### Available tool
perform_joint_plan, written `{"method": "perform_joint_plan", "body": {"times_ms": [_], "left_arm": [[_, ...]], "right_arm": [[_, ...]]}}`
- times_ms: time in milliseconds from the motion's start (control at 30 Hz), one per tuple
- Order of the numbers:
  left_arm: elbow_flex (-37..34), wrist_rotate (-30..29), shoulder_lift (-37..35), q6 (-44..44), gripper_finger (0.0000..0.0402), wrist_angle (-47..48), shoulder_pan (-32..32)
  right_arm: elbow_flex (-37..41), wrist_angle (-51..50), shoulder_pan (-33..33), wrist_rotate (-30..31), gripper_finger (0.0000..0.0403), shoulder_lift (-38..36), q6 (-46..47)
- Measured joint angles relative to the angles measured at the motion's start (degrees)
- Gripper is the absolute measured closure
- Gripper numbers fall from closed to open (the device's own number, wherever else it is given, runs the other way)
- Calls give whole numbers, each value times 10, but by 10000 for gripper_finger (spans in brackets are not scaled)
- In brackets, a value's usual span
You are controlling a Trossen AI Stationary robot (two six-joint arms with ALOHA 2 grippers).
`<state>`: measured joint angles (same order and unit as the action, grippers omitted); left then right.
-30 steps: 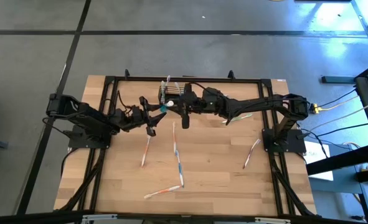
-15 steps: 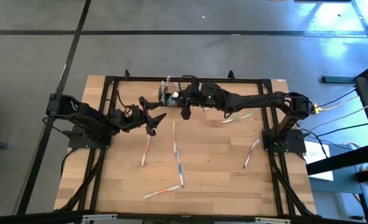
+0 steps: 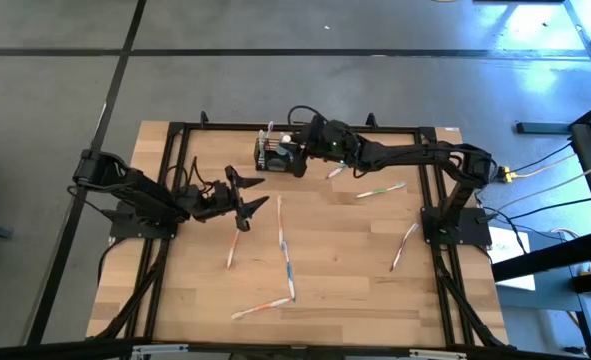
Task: Pick & Place toothbrushing station
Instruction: Put the blue mouthwash bottle into the black wire organizer
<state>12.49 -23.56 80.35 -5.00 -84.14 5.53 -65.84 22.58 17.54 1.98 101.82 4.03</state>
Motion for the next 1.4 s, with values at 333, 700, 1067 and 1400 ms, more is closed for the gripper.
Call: {"method": "perform_joint_plan", "body": {"times_ms": [333,700,1067,1400], "left_arm": [[0,-86,-18,-63,162,3,29],[0,-87,-18,-68,162,3,38],[0,-88,-18,-68,162,3,38],[0,-88,-18,-67,162,3,38]], "right_arm": [[-15,68,1,25,302,61,15],[-79,1,4,57,302,116,11],[-86,-48,6,66,302,123,18],[-86,-64,8,81,302,123,16]]}}
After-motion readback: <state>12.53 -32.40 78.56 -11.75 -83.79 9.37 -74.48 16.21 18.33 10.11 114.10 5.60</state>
